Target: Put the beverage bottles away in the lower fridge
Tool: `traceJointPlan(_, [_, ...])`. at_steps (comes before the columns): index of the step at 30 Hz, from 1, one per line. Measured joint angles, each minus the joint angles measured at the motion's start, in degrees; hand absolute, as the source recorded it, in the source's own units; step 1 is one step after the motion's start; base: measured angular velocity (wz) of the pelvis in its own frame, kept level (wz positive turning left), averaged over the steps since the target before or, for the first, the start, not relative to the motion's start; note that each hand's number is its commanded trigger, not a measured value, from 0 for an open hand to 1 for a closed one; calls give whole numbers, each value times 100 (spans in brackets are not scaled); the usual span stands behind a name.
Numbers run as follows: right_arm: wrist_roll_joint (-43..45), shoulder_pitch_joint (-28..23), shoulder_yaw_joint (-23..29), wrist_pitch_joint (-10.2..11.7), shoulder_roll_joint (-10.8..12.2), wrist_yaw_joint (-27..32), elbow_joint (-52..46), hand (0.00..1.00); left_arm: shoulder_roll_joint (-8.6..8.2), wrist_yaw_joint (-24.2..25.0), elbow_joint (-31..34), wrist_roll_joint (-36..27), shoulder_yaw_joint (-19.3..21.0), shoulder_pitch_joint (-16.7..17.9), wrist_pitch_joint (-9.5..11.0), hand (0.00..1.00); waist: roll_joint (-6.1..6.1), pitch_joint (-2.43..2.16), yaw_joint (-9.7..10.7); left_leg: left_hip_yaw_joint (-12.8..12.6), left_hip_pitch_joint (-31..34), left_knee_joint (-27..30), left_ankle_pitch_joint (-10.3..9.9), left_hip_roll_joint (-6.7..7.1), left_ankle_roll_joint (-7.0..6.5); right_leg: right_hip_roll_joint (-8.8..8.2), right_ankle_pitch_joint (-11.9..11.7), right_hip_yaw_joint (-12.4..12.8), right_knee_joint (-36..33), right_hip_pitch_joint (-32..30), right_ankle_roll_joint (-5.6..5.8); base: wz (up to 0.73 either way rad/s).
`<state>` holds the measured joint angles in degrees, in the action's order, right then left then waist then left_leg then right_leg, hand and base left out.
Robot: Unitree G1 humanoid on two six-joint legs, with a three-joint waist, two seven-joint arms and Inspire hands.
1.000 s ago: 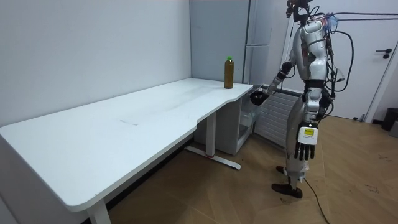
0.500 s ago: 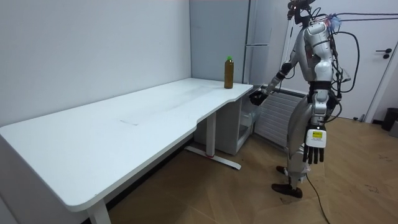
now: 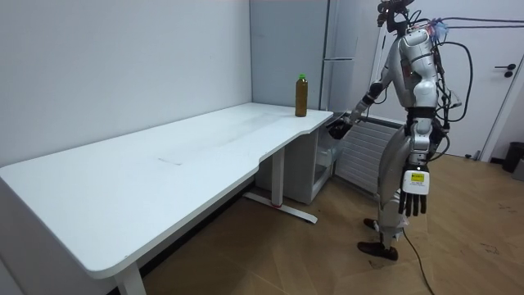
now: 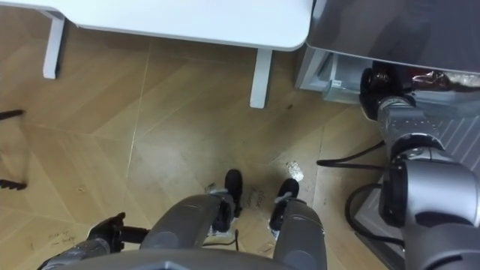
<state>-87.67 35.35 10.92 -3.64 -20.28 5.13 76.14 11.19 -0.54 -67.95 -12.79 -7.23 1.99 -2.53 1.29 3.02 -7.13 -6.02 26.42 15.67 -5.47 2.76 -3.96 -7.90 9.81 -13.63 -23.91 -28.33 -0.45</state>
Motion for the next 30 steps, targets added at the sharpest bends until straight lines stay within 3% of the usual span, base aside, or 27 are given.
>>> traceJointPlan(6, [-1,0,1,3,0,6,0,0,85,0,2,9,-203,-1,1,0,0,0,-7,-11,-1,0,0,-4,0,1,0,1,0,0,0,0])
traceJointPlan(30, [23,0,-4,49,-24,133,-1,0,84,1,1,10,-212,-30,-3,0,2,-1,-30,-13,-9,0,2,-3,-4,1,-1,11,-22,1,-2,0])
